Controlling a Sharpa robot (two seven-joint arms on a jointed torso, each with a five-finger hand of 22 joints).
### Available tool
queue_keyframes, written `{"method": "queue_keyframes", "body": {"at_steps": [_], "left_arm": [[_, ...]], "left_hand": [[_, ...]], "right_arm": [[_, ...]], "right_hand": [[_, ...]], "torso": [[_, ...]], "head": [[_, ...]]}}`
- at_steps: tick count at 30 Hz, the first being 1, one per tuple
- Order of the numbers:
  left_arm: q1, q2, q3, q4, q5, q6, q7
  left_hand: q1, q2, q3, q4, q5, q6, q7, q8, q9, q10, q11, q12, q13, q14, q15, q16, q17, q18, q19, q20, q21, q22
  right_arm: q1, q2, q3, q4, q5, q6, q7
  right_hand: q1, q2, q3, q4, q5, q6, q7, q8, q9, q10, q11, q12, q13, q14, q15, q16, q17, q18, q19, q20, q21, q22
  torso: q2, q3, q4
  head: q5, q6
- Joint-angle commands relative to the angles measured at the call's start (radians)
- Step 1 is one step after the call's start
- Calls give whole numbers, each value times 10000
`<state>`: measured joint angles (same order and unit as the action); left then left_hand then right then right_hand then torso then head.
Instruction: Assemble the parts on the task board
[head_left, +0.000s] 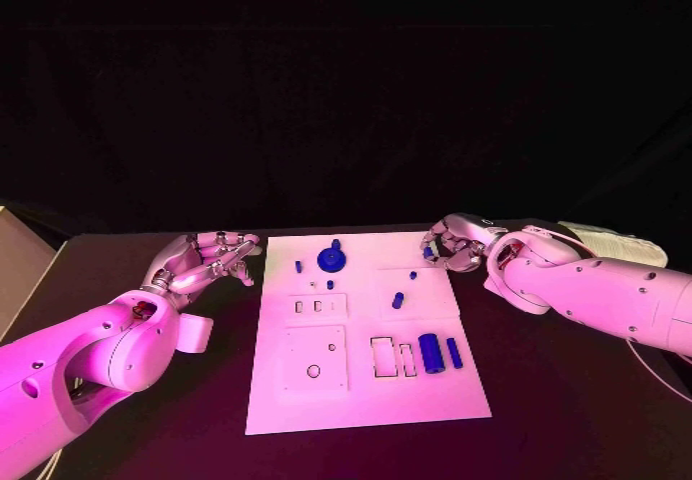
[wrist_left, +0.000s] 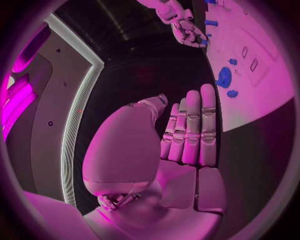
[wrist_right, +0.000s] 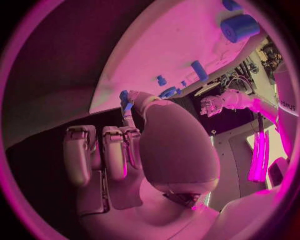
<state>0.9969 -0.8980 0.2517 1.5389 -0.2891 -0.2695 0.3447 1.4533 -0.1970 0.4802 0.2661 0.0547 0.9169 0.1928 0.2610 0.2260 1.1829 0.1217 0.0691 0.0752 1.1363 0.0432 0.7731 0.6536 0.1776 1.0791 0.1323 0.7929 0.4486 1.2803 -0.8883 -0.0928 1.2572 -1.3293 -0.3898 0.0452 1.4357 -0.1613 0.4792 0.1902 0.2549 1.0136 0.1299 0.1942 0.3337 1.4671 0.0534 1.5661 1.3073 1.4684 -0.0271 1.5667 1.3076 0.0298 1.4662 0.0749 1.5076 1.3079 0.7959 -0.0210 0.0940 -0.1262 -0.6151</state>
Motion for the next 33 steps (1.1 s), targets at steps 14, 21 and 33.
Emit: {"method": "queue_keyframes", "body": {"at_steps": [14,21,33], "left_arm": [[1,26,8,38,-24,142,49],[1,40,7,38,-20,140,24],[2,67,6,40,-16,82,-74]], "left_hand": [[57,-67,67,12,-19,-53,-9,-44,15,-79,-3,-29,7,-45,9,16,3,39,-45,4,36,12],[57,-67,67,12,-19,-53,-9,-44,15,-79,-3,-29,7,-45,9,16,3,39,-45,4,36,12],[54,-60,92,11,-19,-56,-1,-55,35,-94,5,-22,10,-63,16,17,-1,45,-133,20,115,67]], "right_arm": [[291,321,13,1154,-734,-646,-1223],[322,725,9,1792,-819,-874,-2114],[164,1470,-84,2721,-938,-1230,-3850]], "right_hand": [[-296,110,225,-72,-468,87,-79,294,254,1037,-110,47,2635,1023,-73,41,2632,-125,782,-67,48,2013],[-296,111,239,-86,-475,89,-80,303,259,1037,-117,47,2635,1023,-66,41,2632,-120,775,-66,32,1996],[-295,32,272,-183,-454,72,-77,331,281,1037,-120,47,2635,1023,-48,41,2632,-113,763,-55,3,1968]], "torso": [[-66,-60,-27],[-139,-108,-2],[-254,-177,-92]], "head": [[138,-16],[302,-101],[545,-274]]}}
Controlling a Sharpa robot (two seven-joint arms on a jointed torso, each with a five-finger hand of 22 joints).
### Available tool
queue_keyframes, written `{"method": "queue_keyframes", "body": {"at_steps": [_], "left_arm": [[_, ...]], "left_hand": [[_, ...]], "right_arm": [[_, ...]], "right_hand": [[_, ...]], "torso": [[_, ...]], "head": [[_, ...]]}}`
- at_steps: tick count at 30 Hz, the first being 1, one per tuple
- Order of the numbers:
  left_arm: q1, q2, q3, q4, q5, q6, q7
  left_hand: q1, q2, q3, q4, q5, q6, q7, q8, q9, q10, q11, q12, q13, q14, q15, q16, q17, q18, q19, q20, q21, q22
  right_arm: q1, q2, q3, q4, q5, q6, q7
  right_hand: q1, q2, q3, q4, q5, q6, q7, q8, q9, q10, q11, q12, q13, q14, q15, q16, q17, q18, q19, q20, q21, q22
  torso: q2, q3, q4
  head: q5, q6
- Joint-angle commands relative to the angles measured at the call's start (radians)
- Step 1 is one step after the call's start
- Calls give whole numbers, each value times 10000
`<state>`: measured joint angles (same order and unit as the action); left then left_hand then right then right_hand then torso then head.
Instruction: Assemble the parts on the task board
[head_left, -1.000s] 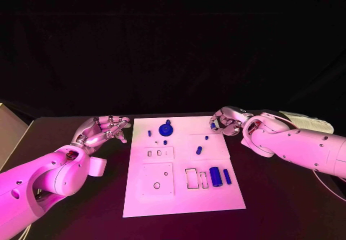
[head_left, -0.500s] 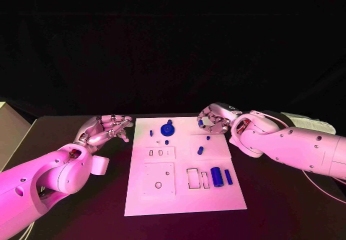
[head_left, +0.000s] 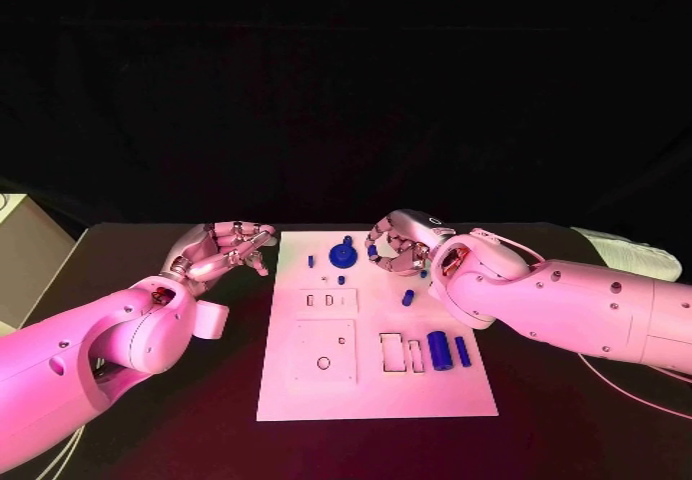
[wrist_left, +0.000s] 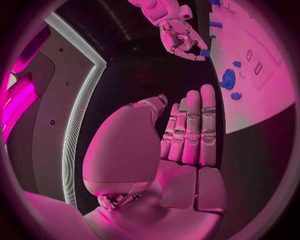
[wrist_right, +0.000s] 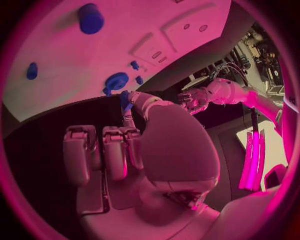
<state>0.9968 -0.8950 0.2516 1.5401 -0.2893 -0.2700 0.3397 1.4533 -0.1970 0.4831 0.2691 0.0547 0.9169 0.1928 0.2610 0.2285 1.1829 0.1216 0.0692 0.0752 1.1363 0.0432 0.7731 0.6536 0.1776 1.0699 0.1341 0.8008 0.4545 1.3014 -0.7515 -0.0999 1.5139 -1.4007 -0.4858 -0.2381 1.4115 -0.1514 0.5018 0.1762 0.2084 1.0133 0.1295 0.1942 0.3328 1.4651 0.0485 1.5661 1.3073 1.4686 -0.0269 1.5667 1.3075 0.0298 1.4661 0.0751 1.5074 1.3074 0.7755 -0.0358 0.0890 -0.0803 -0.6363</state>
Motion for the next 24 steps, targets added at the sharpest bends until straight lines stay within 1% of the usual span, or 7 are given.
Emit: {"method": "queue_keyframes", "body": {"at_steps": [1,3,6,9,13,18,24], "left_arm": [[3,43,7,26,-14,85,-33],[3,52,7,18,-14,79,-50],[3,69,6,9,-14,78,-71],[3,84,6,0,-15,71,-91],[3,103,5,-13,-20,66,-107],[3,120,5,-26,-23,73,-117],[3,134,4,-37,-27,88,-124]], "left_hand": [[54,-60,63,-18,-19,-56,-1,-55,9,-94,5,-22,10,-64,16,17,0,45,-41,2,36,8],[54,-60,63,-18,-19,-56,-1,-55,9,-94,5,-22,10,-64,16,17,0,45,-41,2,36,8],[54,-60,63,-18,-19,-56,-1,-55,9,-94,5,-22,10,-64,16,17,0,45,-41,2,36,8],[54,-60,63,-18,-19,-56,-1,-55,9,-94,5,-22,10,-64,16,17,0,45,-41,2,36,8],[54,-60,63,-18,-19,-56,-1,-55,9,-94,5,-22,10,-64,16,17,0,45,-41,2,36,8],[44,-56,66,-12,-20,-51,0,-55,15,-90,5,-18,12,-60,17,23,0,47,-57,5,58,23],[44,-56,66,-12,-20,-51,0,-55,15,-90,5,-18,12,-60,17,23,0,47,-57,5,58,23]], "right_arm": [[-74,171,-22,219,-233,-291,-1163],[-122,307,-47,338,-249,-313,-1457],[-197,491,-91,510,-264,-291,-1879],[-290,667,-158,649,-271,-214,-2235],[-502,890,-221,772,-305,-178,-2566],[-730,1140,-252,795,-543,-258,-2855],[-873,1386,-266,716,-890,-379,-3127]], "right_hand": [[-53,-67,47,-44,12,75,-73,332,290,1057,-71,47,2635,1022,-50,41,2633,-113,764,-58,5,1973],[-57,-74,48,-50,17,74,-72,334,292,1057,-70,47,2635,1022,-49,41,2633,-110,761,-57,-4,1965],[-62,-78,50,-54,24,75,-71,338,294,1057,-70,47,2635,1022,-48,41,2633,-107,756,-56,-15,1953],[-75,-81,52,-54,32,76,-69,342,297,1057,-69,47,2635,1022,-45,41,2633,-107,756,-55,-15,1953],[-115,-88,60,-53,63,62,-63,347,302,1057,-64,47,2635,1022,-39,41,2633,-99,744,-50,-43,1925],[-144,-97,64,-52,83,49,-60,348,304,1057,-60,47,2635,1022,-35,41,2633,-93,735,-47,-65,1903],[-179,-121,63,-57,113,42,-59,355,309,1057,-58,47,2635,1022,-31,41,2633,-93,735,-43,-66,1902]], "torso": [[-53,-28,-47],[-73,-31,-78],[-98,-45,-91],[-114,-57,-93],[-93,-43,-87],[-89,-39,-71],[-89,-49,-65]], "head": [[106,-83],[154,-121],[193,-193],[209,-201],[206,-177],[202,-217],[225,-280]]}}
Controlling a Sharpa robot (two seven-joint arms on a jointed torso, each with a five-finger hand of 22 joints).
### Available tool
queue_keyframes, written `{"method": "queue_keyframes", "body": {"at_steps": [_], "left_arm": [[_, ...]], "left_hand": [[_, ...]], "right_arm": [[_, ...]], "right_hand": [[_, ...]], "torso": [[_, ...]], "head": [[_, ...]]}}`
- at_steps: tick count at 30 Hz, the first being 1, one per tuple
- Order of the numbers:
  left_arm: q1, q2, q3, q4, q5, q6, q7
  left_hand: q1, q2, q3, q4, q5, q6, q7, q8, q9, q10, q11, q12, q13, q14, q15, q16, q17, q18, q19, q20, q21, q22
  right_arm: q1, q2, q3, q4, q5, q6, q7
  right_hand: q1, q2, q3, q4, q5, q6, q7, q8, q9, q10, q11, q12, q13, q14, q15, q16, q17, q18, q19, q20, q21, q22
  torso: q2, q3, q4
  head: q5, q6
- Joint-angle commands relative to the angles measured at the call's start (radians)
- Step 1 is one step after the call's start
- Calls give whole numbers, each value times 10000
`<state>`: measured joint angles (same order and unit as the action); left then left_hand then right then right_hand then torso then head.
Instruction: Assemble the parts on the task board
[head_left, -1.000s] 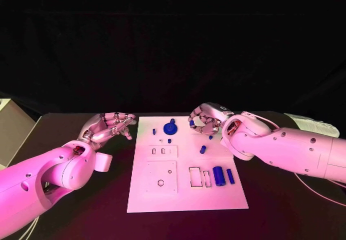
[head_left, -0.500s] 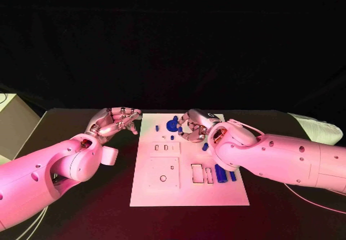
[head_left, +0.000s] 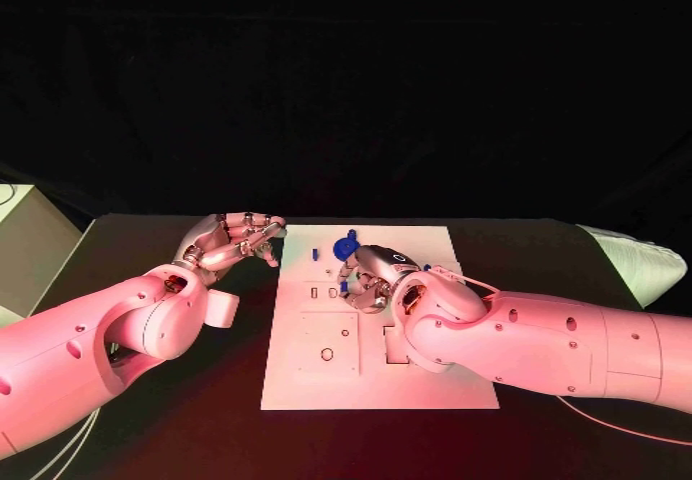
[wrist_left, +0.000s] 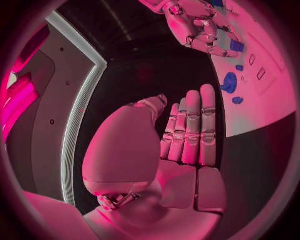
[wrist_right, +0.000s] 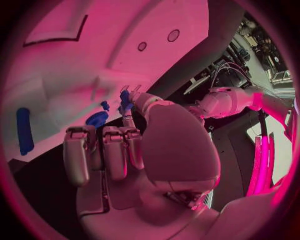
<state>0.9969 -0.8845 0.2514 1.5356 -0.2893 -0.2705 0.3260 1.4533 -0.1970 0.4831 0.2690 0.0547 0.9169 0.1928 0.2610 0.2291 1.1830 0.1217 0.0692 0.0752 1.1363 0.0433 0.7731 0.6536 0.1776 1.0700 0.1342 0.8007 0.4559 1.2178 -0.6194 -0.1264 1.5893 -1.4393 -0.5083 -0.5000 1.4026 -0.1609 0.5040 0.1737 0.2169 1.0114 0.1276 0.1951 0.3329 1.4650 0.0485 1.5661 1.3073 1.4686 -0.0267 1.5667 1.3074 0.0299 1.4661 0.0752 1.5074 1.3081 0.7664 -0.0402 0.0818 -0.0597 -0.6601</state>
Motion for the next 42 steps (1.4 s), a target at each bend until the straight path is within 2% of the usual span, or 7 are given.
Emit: {"method": "queue_keyframes", "body": {"at_steps": [1,7,14,27,42], "left_arm": [[2,30,6,7,-27,95,12],[1,48,6,-12,-28,114,10],[0,53,6,-34,-29,134,1],[-2,52,6,-54,-31,177,-19],[-2,34,6,-47,-40,214,-34]], "left_hand": [[44,-56,66,-12,-20,-50,0,-55,9,-90,5,-18,12,-60,16,23,0,47,-58,5,60,9],[44,-56,66,-12,-20,-50,0,-55,9,-90,5,-18,12,-60,16,23,0,47,-58,5,60,9],[44,-56,66,-12,-20,-50,0,-55,9,-90,5,-18,12,-60,16,23,0,47,-58,5,60,9],[44,-56,66,-12,-20,-50,0,-55,9,-90,5,-18,12,-60,16,23,0,47,-58,5,60,9],[30,-62,67,-6,-20,-49,-1,-58,19,-90,5,-15,15,-57,17,30,-1,50,-85,10,98,33]], "right_arm": [[-51,95,-1,-59,-551,-170,-532],[-159,259,-6,-144,-851,-316,-642],[-220,331,-8,-180,-1154,-416,-718],[-280,384,-9,-227,-1438,-288,-682],[-309,527,-19,-520,-1695,-57,-809]], "right_hand": [[-103,-33,42,-34,42,61,-40,350,310,1058,-58,47,2635,1022,-32,41,2634,-94,736,-42,-63,1898],[-171,-57,47,-31,100,66,-43,371,323,1058,-61,47,2635,1022,-29,41,2634,-94,738,-38,-62,1901],[-241,-77,56,-27,168,71,-50,395,336,1058,-65,47,2635,1022,-32,41,2634,-94,740,-37,-62,1903],[-363,-165,39,-23,237,70,-61,428,355,1058,-73,47,2635,1022,-39,41,2634,-95,743,-39,-61,1905],[-429,-219,24,-16,266,55,-59,435,360,1058,-74,47,2635,1022,-41,41,2634,-92,741,-41,-70,1897]], "torso": [[4,-8,13],[22,1,2],[11,-11,10],[7,5,-15],[9,9,-9]], "head": [[21,-56],[39,-104],[56,-156],[84,-201],[75,-213]]}}
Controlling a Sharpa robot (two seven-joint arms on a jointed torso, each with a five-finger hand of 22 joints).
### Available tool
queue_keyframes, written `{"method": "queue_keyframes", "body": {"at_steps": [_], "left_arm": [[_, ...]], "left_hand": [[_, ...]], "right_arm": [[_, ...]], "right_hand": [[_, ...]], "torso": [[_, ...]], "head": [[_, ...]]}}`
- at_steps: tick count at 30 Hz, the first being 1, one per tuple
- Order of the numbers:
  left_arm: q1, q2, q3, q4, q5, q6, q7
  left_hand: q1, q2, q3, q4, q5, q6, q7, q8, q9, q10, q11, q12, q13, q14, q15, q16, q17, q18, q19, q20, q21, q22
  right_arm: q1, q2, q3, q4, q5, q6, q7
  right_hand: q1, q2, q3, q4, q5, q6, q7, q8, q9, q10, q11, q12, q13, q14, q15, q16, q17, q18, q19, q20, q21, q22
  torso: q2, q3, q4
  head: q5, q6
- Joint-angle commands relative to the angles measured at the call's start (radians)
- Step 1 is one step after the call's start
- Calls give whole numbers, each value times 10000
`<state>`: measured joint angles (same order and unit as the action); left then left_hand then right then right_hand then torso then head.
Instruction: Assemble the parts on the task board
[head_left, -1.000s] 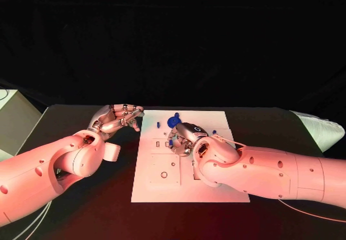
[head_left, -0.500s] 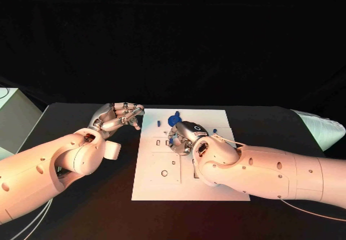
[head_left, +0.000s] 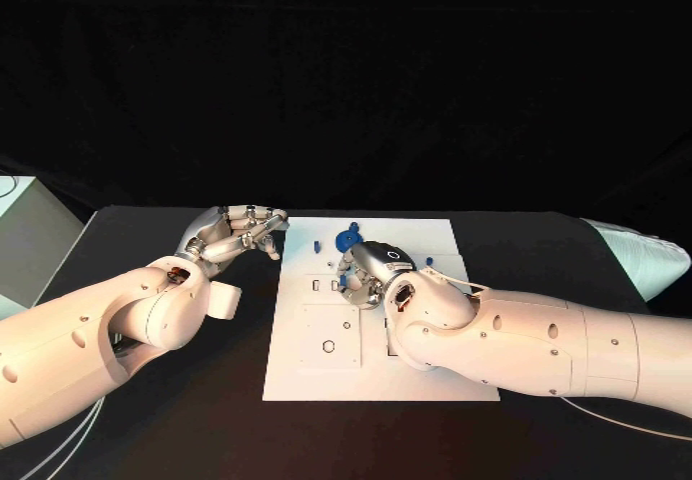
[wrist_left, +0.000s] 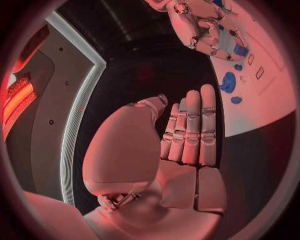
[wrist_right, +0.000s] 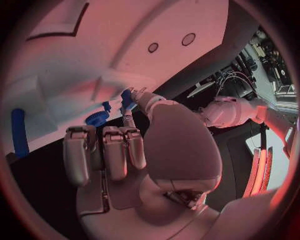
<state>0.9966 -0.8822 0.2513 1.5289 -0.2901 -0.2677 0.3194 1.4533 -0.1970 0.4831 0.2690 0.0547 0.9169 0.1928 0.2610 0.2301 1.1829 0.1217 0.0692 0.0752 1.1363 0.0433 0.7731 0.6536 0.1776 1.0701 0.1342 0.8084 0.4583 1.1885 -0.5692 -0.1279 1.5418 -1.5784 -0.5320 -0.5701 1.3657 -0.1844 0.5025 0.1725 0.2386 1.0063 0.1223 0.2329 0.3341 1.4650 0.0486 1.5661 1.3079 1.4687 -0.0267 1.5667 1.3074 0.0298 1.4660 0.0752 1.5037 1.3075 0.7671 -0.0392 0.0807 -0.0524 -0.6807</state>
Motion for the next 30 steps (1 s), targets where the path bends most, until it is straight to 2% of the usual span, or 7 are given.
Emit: {"method": "queue_keyframes", "body": {"at_steps": [1,11,22,26,28,30], "left_arm": [[1,12,6,19,-33,188,32],[1,16,6,17,-37,202,27],[1,17,6,15,-46,209,25],[1,17,6,12,-47,207,23],[1,15,6,11,-47,206,23],[1,15,6,8,-49,205,23]], "left_hand": [[30,-62,67,-5,-20,-50,-1,-58,9,-90,5,-15,15,-57,17,30,-1,50,-86,10,21,9],[30,-62,67,-5,-20,-50,-1,-58,9,-90,5,-15,15,-57,17,30,-1,50,-86,10,21,9],[30,-62,67,-5,-20,-50,-1,-58,9,-90,5,-15,15,-57,17,30,-1,50,-86,10,21,9],[30,-62,67,-5,-20,-50,-1,-58,9,-90,5,-15,15,-57,17,30,-1,50,-86,10,21,9],[20,-71,68,-2,-20,-54,-1,-65,17,-95,6,-16,16,-60,19,33,-3,51,-114,14,55,30],[20,-71,68,-2,-20,-54,-1,-65,17,-95,6,-16,16,-60,19,33,-3,51,-114,14,55,30]], "right_arm": [[-17,32,-4,-63,-316,184,-118],[-22,110,-13,-181,-364,296,-182],[-23,119,-25,-205,-362,350,-165],[-23,116,-28,-202,-352,340,-129],[-23,112,-29,-202,-345,328,-108],[-23,108,-30,-202,-338,307,-84]], "right_hand": [[-63,14,38,-4,50,105,-6,57,349,1058,-74,47,2629,1021,-41,41,2634,-92,741,-42,-34,1903],[-91,-8,34,1,68,98,-7,60,350,1058,-73,47,2629,1021,-41,41,2634,-93,743,-42,-31,1907],[-252,-148,-24,40,73,56,2,67,353,1058,-69,47,2629,1021,-38,41,2634,-90,740,-42,-44,1897],[-387,-283,-99,84,75,-27,28,39,338,1058,-48,47,2629,1021,-23,41,2634,-89,739,-33,-50,1895],[-500,-354,-184,128,314,-75,49,27,330,1058,-28,47,2629,1021,-4,41,2634,-89,739,-21,-53,1895],[-546,-399,-238,142,326,-112,63,12,323,1058,-16,47,2629,1021,4,41,2634,-90,739,-15,-53,1896]], "torso": [[1,0,3],[8,5,6],[0,6,-5],[-2,3,-5],[-1,2,-6],[0,3,-7]], "head": [[2,-10],[-3,-44],[13,-85],[13,-88],[13,-93],[13,-98]]}}
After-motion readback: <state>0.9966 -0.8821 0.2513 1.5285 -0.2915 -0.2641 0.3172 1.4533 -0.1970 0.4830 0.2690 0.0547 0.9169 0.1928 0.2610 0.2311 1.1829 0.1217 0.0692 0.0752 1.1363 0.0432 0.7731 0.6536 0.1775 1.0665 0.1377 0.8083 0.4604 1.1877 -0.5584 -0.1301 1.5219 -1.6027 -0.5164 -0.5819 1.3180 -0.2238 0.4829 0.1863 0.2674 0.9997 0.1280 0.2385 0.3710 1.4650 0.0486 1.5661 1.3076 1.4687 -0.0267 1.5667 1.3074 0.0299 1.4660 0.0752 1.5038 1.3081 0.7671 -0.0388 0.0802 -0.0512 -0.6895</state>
